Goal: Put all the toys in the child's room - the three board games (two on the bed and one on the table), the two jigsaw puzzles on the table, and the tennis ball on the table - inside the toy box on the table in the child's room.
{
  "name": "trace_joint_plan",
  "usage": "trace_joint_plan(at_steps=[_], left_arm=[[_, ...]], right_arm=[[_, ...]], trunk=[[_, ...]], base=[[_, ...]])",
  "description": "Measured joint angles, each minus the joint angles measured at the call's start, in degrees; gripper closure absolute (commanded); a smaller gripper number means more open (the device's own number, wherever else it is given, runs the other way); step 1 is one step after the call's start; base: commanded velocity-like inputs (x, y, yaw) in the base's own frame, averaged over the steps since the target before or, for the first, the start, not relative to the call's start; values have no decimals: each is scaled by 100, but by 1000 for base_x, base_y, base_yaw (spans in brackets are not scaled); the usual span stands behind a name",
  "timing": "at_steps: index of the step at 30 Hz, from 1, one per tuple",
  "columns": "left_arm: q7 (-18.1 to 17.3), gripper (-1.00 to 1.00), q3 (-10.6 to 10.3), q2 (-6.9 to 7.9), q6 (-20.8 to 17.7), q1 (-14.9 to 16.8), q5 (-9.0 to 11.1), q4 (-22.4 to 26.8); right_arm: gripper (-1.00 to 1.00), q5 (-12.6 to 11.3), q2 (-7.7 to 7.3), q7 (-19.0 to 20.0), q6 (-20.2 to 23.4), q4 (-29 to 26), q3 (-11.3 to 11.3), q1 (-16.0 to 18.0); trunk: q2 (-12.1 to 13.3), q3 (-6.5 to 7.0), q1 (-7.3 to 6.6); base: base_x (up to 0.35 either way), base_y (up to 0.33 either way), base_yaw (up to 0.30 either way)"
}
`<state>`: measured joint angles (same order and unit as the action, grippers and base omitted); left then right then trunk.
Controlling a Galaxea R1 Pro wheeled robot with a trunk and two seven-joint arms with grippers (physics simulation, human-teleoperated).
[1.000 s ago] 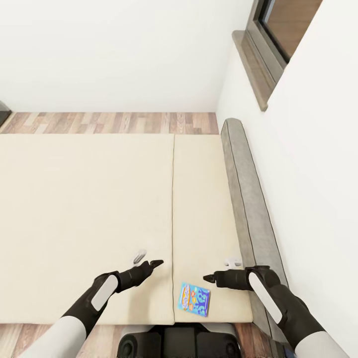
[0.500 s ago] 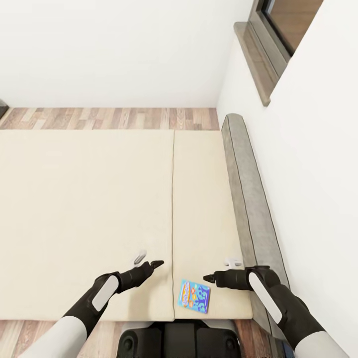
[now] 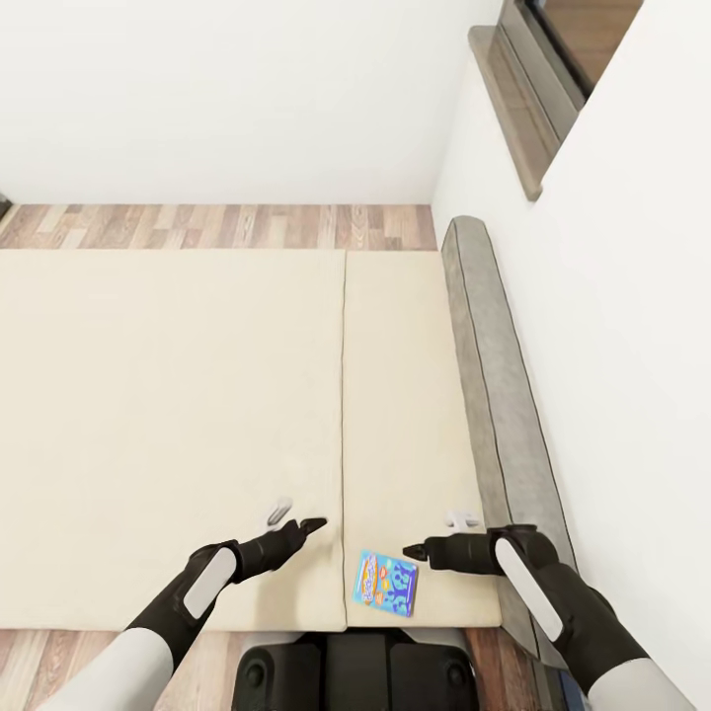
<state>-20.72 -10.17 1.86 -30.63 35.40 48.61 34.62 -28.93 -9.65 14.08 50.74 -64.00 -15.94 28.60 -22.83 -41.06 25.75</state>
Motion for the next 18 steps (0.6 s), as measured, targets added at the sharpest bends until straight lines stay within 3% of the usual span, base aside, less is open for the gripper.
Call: trace_joint_plan(at_steps=[8, 18], left_arm=[[-486, -100, -104, 32, -2, -10, -10, -1], [-695, -100, -306, 56, 0, -16, -13, -1]], right_arm=[[-100, -10, -17, -4, 264, -419, 20, -49], [-100, -9, -35, -14, 328, -599, 29, -69]], trunk=[[0, -31, 0], [0, -49, 0]], base=[[0, 0, 0], [0, 0, 0]])
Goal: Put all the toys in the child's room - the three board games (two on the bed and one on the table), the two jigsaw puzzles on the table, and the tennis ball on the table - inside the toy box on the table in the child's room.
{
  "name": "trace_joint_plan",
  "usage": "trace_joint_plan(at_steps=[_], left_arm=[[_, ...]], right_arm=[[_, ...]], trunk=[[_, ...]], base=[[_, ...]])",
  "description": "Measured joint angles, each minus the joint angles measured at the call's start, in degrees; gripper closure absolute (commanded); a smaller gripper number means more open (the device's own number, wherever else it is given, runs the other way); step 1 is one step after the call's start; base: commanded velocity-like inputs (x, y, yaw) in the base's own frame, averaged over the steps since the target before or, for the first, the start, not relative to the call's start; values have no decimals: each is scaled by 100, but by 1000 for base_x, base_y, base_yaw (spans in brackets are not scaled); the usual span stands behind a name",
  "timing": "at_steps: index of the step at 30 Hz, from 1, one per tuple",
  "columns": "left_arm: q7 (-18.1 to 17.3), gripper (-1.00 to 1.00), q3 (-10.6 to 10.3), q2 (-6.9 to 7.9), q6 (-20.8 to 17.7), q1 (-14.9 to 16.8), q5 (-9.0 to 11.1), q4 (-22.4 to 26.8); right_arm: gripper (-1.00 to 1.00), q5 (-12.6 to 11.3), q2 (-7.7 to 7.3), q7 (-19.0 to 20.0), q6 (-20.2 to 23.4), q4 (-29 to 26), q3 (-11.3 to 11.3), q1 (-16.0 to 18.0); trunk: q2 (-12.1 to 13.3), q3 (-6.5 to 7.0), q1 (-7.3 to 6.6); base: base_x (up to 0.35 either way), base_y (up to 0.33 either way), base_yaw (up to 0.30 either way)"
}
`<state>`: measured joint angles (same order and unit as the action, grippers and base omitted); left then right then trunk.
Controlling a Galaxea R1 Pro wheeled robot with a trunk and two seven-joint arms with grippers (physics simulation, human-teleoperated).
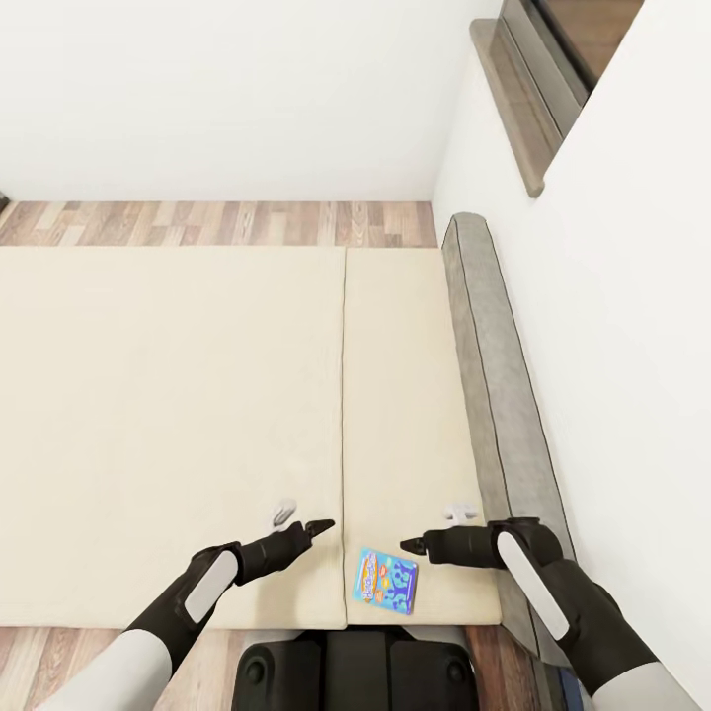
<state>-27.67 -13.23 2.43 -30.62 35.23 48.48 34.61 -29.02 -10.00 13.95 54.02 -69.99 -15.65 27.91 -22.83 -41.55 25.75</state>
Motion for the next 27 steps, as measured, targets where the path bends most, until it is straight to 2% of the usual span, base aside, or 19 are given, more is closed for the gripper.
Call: trace_joint_plan(at_steps=[11, 17, 24, 25, 27], left_arm=[[-133, -100, -50, 12, 7, -9, 4, 2], [-389, -100, -57, 21, 23, -39, -7, 25], [-769, -100, -57, 29, 47, -106, -20, 74], [-917, -100, -58, 29, 54, -128, -35, 90], [-979, -100, -55, 31, 54, -136, -62, 96]], right_arm=[[-100, 1, -42, 0, 15, -272, 4, -60], [-100, 4, -71, 20, -17, -356, 4, -169], [-100, 7, -177, 52, -136, -399, 46, -289], [-100, 11, -226, 99, -216, -456, 66, -324], [-100, 13, -276, 173, -252, -523, 76, -360]], trunk=[[0, -52, 0], [0, -61, 0], [0, -64, 0], [0, -65, 0], [0, -65, 0]], base=[[0, 0, 0], [0, 0, 0], [0, 0, 0], [0, 0, 0], [0, 0, 0]])
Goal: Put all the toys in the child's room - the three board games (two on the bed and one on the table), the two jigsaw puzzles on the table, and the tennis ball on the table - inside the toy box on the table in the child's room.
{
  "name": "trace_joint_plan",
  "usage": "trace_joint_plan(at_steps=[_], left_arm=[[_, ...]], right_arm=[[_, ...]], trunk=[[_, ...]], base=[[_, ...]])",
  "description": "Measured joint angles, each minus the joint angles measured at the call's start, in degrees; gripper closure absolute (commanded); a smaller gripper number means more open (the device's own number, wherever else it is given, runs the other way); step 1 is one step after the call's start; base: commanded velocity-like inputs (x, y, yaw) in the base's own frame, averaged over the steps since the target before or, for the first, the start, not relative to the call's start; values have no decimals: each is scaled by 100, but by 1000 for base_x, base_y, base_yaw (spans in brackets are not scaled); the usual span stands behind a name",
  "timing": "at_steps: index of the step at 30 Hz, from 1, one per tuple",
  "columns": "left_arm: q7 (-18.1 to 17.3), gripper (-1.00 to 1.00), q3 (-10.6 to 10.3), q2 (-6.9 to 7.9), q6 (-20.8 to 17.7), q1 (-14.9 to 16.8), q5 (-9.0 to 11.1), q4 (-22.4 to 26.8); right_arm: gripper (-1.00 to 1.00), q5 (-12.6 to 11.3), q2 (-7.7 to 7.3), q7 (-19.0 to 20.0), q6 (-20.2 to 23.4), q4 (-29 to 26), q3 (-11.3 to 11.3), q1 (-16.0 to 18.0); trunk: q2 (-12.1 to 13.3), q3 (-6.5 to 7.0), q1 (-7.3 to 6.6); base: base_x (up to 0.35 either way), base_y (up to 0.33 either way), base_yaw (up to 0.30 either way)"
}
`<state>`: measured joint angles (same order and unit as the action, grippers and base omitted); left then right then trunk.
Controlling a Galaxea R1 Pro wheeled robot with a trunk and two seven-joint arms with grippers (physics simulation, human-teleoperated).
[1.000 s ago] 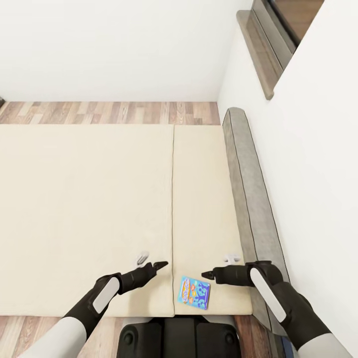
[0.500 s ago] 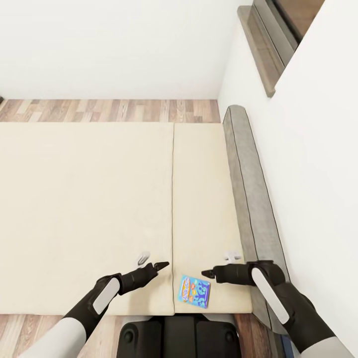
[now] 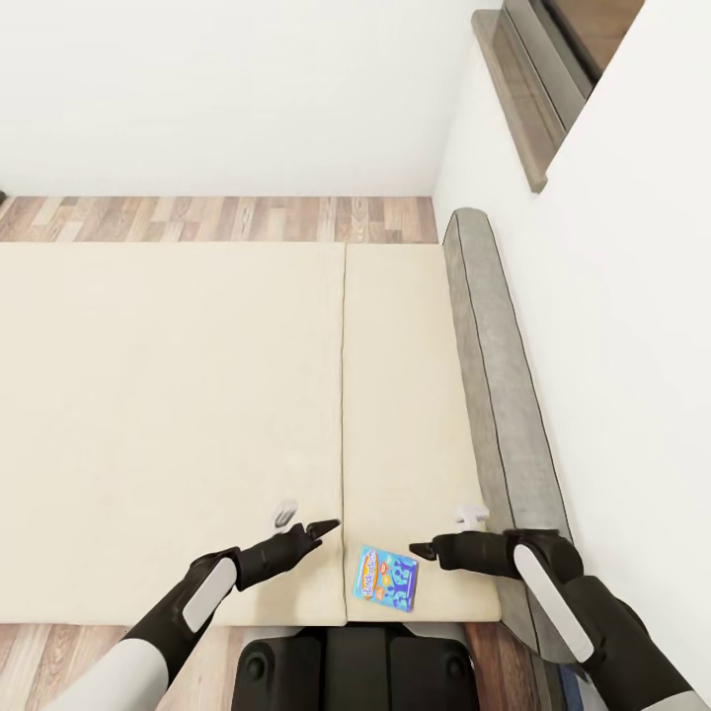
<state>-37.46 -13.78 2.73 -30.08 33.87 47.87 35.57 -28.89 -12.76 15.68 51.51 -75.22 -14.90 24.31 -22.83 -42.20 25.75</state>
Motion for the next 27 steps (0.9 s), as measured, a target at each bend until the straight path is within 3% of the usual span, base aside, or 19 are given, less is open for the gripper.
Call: trace_joint_plan(at_steps=[7, 27], left_arm=[[-69, -100, 13, 7, 3, -12, -37, 6], [-85, -100, 17, 11, 2, -20, -61, 2]], right_arm=[[-100, 1, -90, 192, -51, -280, 44, -105], [-100, 16, -70, 238, 43, -804, 125, -178]], trunk=[[0, 0, 0], [0, -29, 0]], base=[[0, 0, 0], [0, 0, 0]])
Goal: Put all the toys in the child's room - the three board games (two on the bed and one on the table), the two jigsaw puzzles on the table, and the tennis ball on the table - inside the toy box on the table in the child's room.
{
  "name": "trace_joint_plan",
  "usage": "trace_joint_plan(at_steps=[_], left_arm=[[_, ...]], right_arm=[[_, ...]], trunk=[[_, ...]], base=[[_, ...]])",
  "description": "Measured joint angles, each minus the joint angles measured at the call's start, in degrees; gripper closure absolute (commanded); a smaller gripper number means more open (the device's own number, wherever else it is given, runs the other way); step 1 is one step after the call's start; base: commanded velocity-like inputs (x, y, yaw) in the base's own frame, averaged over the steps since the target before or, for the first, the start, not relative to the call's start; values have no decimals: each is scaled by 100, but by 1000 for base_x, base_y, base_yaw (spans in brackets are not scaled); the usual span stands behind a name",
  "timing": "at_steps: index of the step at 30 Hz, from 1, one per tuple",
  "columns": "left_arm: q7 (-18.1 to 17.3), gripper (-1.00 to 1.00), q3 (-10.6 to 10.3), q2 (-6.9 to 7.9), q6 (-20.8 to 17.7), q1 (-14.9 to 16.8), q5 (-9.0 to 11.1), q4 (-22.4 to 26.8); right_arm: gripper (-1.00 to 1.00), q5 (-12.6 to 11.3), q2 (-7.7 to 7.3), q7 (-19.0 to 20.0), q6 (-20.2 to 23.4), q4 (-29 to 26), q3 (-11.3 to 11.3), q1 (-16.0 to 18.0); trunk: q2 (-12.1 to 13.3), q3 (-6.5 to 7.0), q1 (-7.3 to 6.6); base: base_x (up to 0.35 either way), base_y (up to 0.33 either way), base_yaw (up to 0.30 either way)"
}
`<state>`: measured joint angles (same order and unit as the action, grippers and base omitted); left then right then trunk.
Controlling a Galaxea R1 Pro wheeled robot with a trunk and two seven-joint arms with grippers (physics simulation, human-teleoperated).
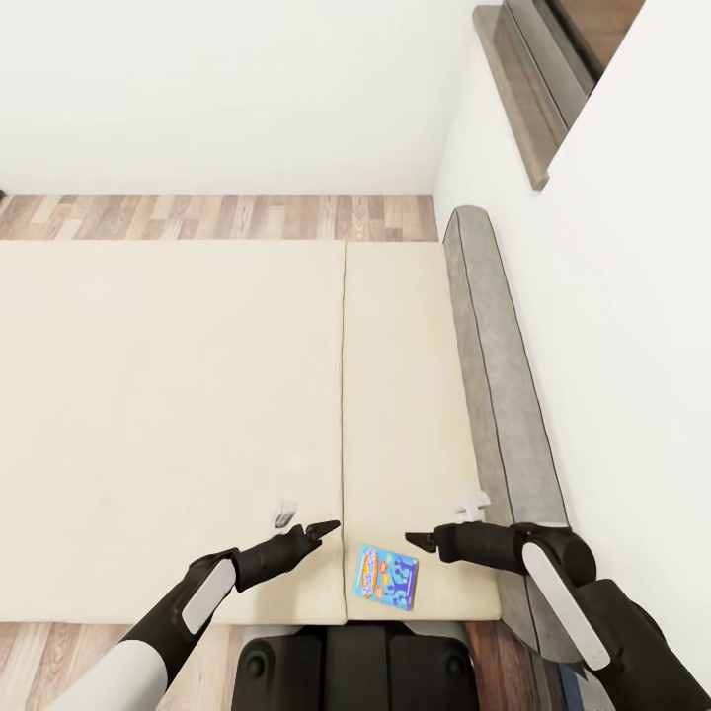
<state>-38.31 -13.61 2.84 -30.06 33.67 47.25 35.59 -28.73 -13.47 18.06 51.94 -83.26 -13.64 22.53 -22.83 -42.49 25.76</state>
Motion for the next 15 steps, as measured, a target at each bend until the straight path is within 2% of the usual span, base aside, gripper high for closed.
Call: trace_joint_plan(at_steps=[15], left_arm=[[16, -100, -5, -6, -3, 4, -2, -12]], right_arm=[[-100, 5, 12, -3, 9, -11, 34, 0]], trunk=[[0, -118, 0]], base=[[0, 0, 0]])
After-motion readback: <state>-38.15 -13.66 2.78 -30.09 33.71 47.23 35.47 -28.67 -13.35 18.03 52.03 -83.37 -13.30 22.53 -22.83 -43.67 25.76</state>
